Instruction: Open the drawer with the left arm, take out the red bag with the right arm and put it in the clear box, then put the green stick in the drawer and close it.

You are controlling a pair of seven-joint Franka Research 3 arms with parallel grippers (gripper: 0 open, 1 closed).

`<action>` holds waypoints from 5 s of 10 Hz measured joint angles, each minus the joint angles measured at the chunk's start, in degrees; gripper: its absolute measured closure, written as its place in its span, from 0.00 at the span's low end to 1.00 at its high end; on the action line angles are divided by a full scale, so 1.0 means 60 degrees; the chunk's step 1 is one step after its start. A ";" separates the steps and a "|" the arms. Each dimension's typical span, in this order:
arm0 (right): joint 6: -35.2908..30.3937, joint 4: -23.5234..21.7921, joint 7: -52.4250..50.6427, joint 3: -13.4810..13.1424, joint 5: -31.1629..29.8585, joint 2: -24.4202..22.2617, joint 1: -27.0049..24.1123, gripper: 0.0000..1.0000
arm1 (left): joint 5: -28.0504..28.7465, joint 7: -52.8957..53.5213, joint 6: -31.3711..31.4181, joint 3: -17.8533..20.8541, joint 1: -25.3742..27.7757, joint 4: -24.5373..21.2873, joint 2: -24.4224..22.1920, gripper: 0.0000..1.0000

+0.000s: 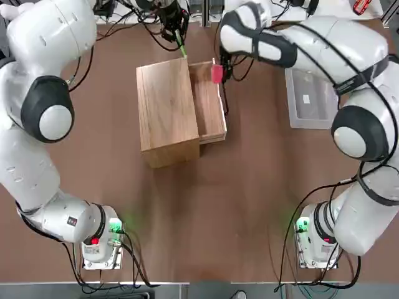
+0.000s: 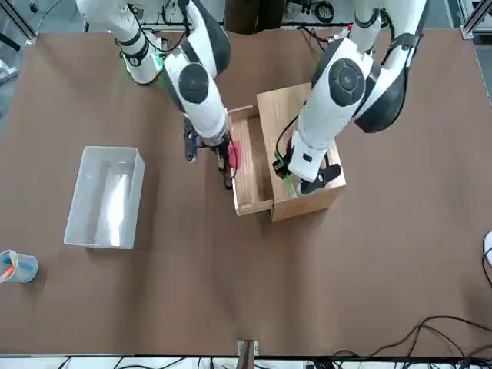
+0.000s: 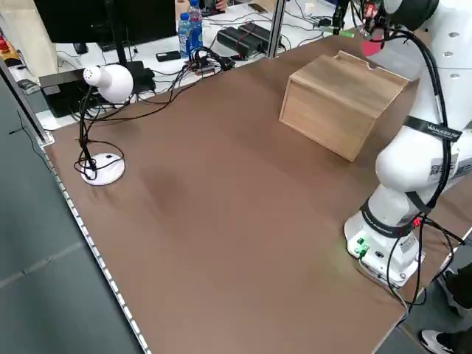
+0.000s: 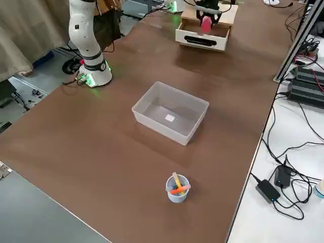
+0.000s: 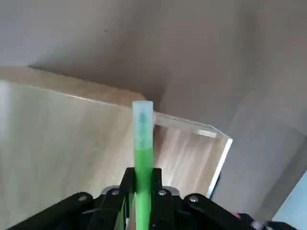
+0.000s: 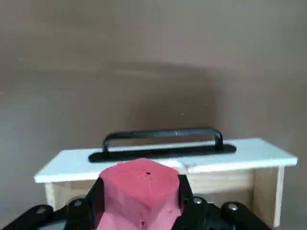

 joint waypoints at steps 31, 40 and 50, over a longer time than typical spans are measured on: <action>-0.1239 -0.0518 -1.3198 0.0391 -0.0806 -0.0224 -0.3487 0.13 | 0.0519 0.8297 -0.2427 0.2095 0.2680 -0.1780 -0.3844 0.00; 0.2858 -0.2999 -0.9647 0.0323 0.2675 0.0714 -0.2069 0.99 | 0.0273 1.0809 -0.3412 0.3719 0.2712 -0.1841 -0.4348 0.01; 0.5248 -0.3099 -0.4126 0.0095 0.3956 0.0831 0.2108 0.99 | 0.0421 1.0804 -0.3408 0.3673 0.2705 -0.1850 -0.4311 0.01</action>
